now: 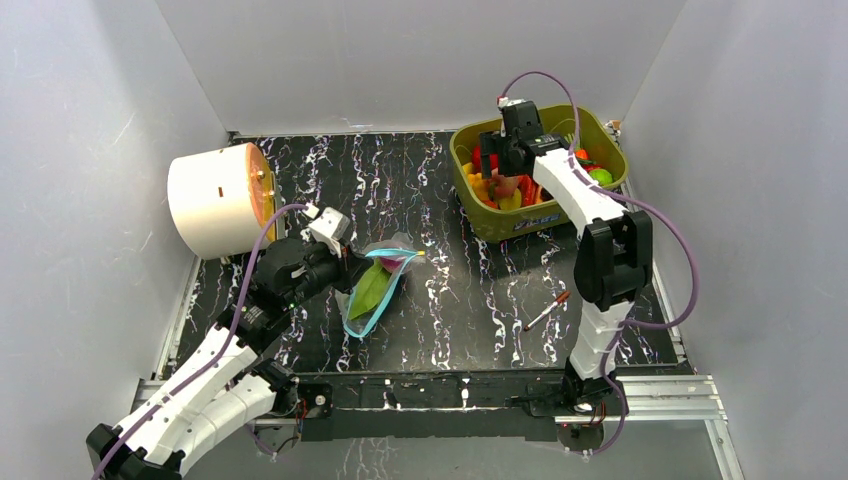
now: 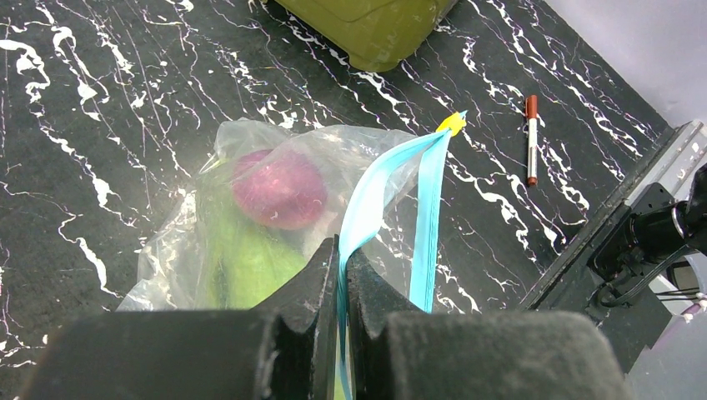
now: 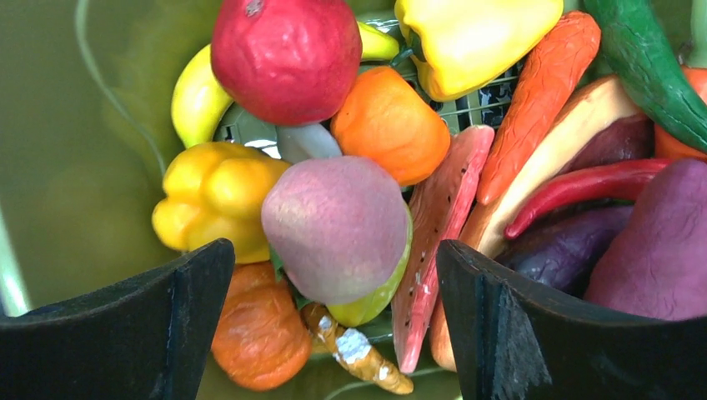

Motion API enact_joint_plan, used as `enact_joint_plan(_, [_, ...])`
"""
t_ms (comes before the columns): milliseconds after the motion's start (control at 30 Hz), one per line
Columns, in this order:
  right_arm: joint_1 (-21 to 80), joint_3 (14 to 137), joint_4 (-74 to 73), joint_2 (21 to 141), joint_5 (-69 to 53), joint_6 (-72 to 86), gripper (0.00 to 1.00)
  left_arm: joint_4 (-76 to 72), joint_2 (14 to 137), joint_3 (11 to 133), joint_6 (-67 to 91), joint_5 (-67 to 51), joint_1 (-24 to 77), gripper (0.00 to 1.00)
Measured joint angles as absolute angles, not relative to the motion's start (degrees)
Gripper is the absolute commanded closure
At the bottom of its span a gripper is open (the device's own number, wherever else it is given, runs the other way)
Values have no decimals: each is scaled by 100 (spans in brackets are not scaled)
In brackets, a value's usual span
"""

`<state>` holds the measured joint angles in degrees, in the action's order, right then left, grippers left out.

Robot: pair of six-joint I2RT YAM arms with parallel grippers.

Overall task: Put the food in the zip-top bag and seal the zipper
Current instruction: Pick up the fake fruit from the bin.

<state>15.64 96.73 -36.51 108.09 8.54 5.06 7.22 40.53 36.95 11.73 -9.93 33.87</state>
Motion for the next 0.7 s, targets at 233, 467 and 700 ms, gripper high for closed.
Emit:
enact_joint_plan(233, [1483, 9924, -3721, 11306, 727, 364, 11, 731, 4049, 3695, 1157, -1004, 3387, 100])
enact_joint_plan(467, [1441, 9926, -3782, 11489, 598, 259, 22, 731, 4045, 3695, 1153, -1004, 3387, 100])
enact_joint_plan(700, [1413, 9926, -3795, 11489, 414, 261, 37, 729, 4045, 3695, 1151, -1004, 3387, 100])
